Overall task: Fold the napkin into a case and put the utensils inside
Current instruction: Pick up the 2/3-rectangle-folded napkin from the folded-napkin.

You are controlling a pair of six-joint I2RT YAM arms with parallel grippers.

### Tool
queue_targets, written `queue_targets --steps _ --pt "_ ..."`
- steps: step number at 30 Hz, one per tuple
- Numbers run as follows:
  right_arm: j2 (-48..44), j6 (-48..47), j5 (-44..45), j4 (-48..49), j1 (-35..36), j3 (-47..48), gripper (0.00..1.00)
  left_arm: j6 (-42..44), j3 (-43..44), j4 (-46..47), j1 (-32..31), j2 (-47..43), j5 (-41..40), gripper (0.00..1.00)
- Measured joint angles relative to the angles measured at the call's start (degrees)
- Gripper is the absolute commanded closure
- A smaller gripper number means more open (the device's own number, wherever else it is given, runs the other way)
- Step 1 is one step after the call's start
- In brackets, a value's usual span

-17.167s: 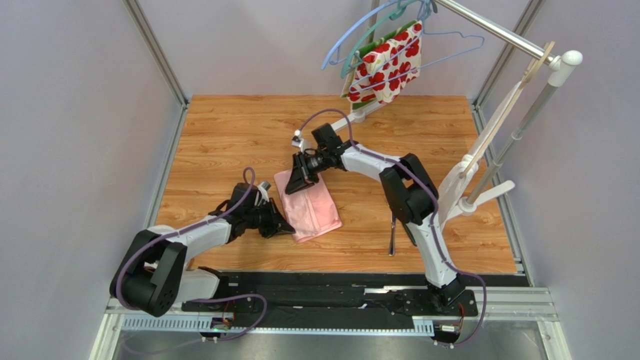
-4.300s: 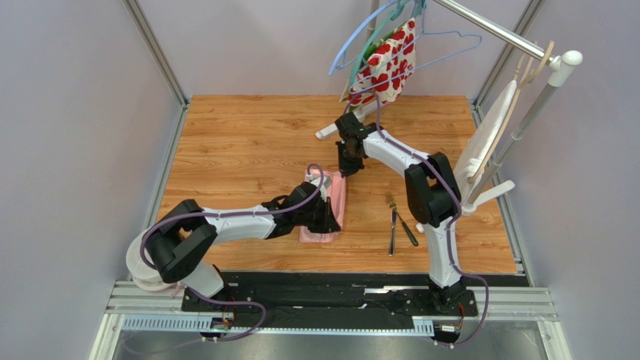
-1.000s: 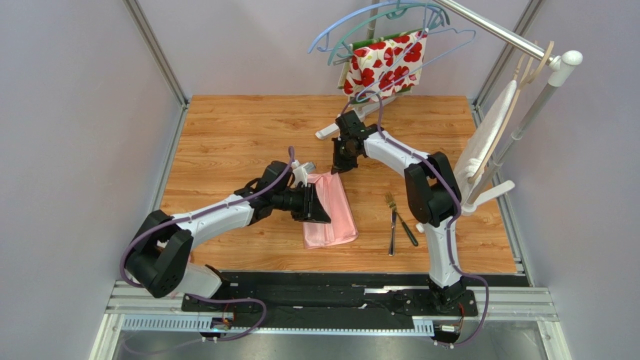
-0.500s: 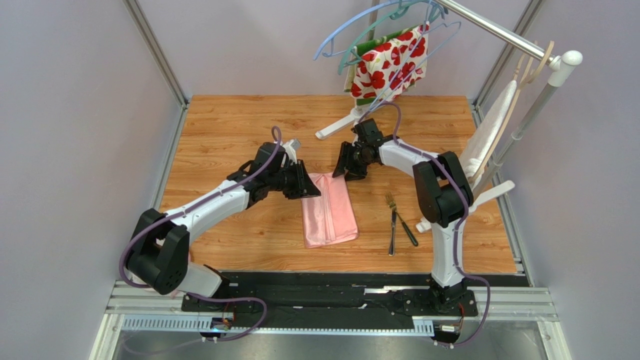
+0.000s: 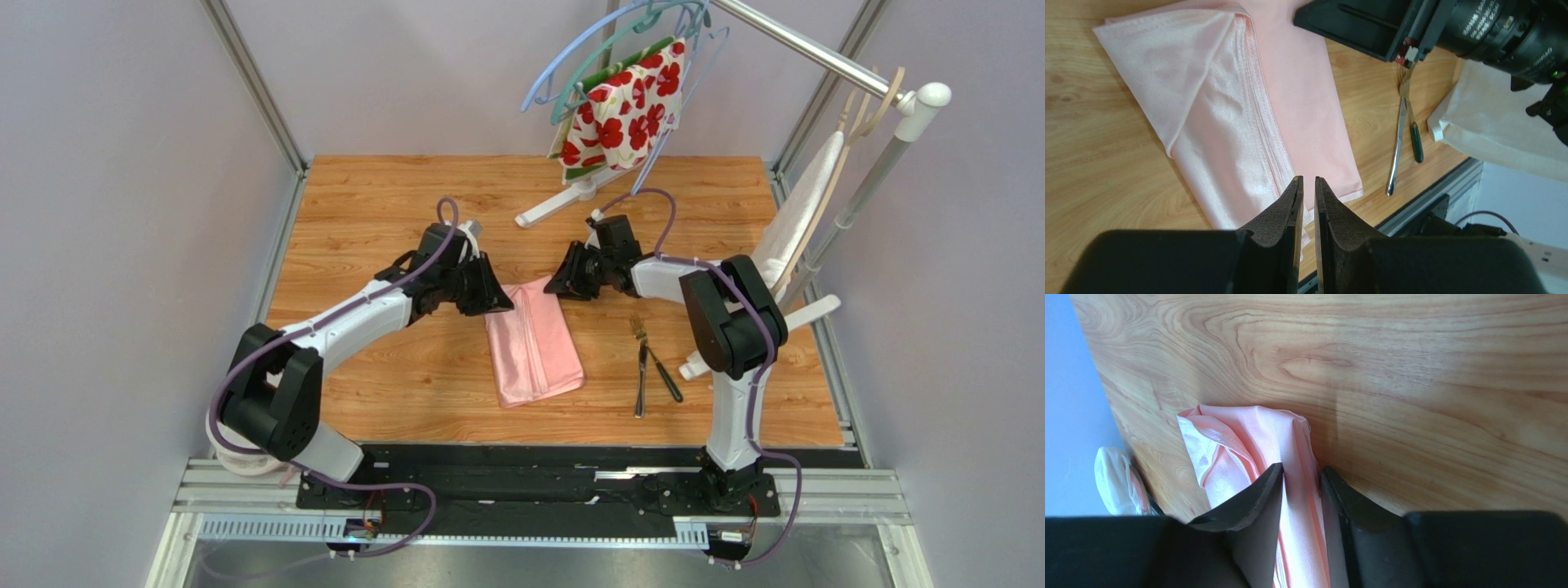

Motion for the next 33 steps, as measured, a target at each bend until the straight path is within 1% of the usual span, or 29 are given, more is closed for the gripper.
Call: queue_targets --steps 1,2,3,5,9,14,17,22,24,29,33 --pt "0.00 0.50 -0.09 1.31 -0.04 -0.63 0.75 0.09 0.48 -0.50 0.07 0.48 -0.72 0.74" --pt "0.00 1.27 -0.31 3.23 -0.26 -1.51 0.82 0.33 1.25 -1.07 0.11 1.05 -1.92 0.72" --pt "0.02 1.66 -0.59 4.55 -0.33 -2.12 0.92 0.72 1.92 -1.44 0.11 1.53 -2.84 0.69" --pt "0.20 2.73 -1.46 7.74 -0.50 -3.28 1.00 1.36 3.04 -1.97 0.11 2.36 -4.96 0.68" --pt "0.94 4.57 -3.37 13.46 -0.68 -4.24 1.00 2.75 3.48 -2.58 0.11 2.58 -9.27 0.66" --pt "0.92 5.35 -5.73 17.11 -0.68 -4.37 1.00 5.64 4.87 -4.98 0.11 2.71 -14.10 0.69" --pt "0.81 5.09 -6.32 16.63 -0.66 -4.31 1.00 7.89 8.02 -7.50 0.11 4.48 -16.31 0.72" --pt "0.15 4.20 -6.47 13.90 -0.55 -3.58 1.00 11.78 16.52 -11.43 -0.70 12.33 -19.98 0.72" --pt "-0.07 4.07 -6.54 13.16 -0.44 -3.17 1.00 13.27 18.58 -13.00 -1.29 15.12 -21.38 0.71" --pt "-0.37 4.09 -6.58 12.22 -0.13 -2.64 1.00 16.79 22.51 -17.42 -3.82 20.76 -24.74 0.69" --pt "-0.37 4.09 -7.08 11.61 -0.07 -1.88 1.00 18.93 23.71 -19.65 -5.33 22.05 -26.80 0.68"
